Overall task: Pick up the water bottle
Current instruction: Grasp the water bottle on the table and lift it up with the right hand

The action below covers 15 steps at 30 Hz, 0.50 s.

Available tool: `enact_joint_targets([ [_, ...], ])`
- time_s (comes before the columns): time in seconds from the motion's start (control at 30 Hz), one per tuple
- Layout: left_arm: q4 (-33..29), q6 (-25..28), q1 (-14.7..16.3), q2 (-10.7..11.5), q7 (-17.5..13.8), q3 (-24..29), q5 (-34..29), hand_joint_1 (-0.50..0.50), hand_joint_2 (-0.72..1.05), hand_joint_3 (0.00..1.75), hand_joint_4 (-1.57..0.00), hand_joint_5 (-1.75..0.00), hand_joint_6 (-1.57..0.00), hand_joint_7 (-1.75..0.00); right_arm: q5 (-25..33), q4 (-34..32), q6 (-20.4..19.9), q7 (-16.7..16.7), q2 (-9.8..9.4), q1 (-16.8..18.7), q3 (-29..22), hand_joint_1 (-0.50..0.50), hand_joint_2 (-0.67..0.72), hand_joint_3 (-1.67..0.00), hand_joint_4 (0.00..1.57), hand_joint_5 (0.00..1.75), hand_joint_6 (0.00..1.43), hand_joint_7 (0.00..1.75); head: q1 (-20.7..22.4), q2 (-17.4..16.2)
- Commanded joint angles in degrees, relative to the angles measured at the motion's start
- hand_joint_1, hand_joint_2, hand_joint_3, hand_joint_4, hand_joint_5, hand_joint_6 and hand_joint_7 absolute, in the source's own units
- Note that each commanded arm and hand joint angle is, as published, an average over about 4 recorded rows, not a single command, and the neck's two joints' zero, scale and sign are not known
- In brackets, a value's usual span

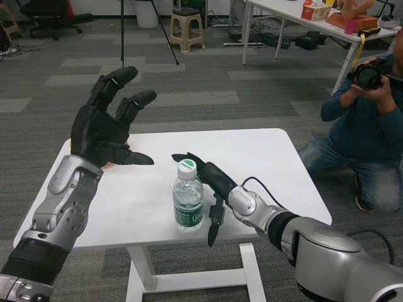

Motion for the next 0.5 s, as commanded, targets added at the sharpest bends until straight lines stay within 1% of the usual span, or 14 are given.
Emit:
enact_joint_targets([
  [0.03,0.2,0.24,0.25,0.69,-0.07,0.32,-0.26,-0.48,0.01,0.07,0.0,-1.03,0.0,-0.98,0.18,0.1,0.0,-0.52,-0.31,0.43,-0.2,-0.42,0.36,-0.08,0.5,0.34,0.0,0.28,0.01,0.02],
  [0.1,0.2,0.24,0.34,0.69,-0.07,0.32,-0.3,-0.48,0.05,0.04,0.0,-1.03,0.0,-0.98,0.18,0.1,0.0,-0.48,-0.27,0.52,-0.25,-0.42,0.34,-0.08,0.42,0.44,0.0,0.28,0.0,0.02],
  [0.13,0.2,0.24,0.36,0.69,-0.09,0.32,-0.33,-0.48,0.07,0.02,0.0,-1.03,0.0,-0.98,0.18,0.1,0.0,-0.45,-0.25,0.54,-0.27,-0.42,0.34,-0.08,0.34,0.48,0.0,0.28,0.0,0.02],
  [0.17,0.2,0.24,0.4,0.69,-0.09,0.32,-0.35,-0.48,0.07,0.0,0.0,-1.03,0.0,-0.98,0.18,0.08,0.0,-0.43,-0.23,0.58,-0.29,-0.42,0.34,-0.08,0.29,0.48,0.0,0.28,0.0,0.02],
  [0.23,0.2,0.24,0.47,0.69,-0.05,0.32,-0.33,-0.48,0.05,0.02,0.0,-1.03,0.0,-0.98,0.18,0.03,0.02,-0.41,-0.23,0.63,-0.29,-0.42,0.34,-0.08,0.16,0.48,0.0,0.28,0.15,-0.14],
  [0.3,0.2,0.24,0.54,0.69,-0.02,0.32,-0.3,-0.48,0.05,0.02,0.0,-1.03,0.0,-0.98,0.18,0.01,0.07,-0.3,-0.2,0.67,-0.29,-0.44,0.34,-0.08,0.11,0.48,0.0,0.28,0.28,-0.24],
  [0.37,0.2,0.24,0.6,0.69,-0.02,0.32,-0.33,-0.48,0.07,0.0,0.0,-1.03,0.0,-0.98,0.18,-0.03,0.09,-0.01,-0.16,0.71,-0.29,-0.46,0.34,-0.08,0.11,0.48,0.0,0.28,0.29,-0.21],
  [0.5,0.2,0.24,0.65,0.69,-0.07,0.32,-0.3,-0.48,0.07,0.07,0.0,-1.03,0.0,-0.98,0.18,-0.08,0.13,0.32,-0.14,0.82,-0.47,-0.47,0.34,-0.08,0.09,0.48,0.0,0.28,0.32,-0.24],
])
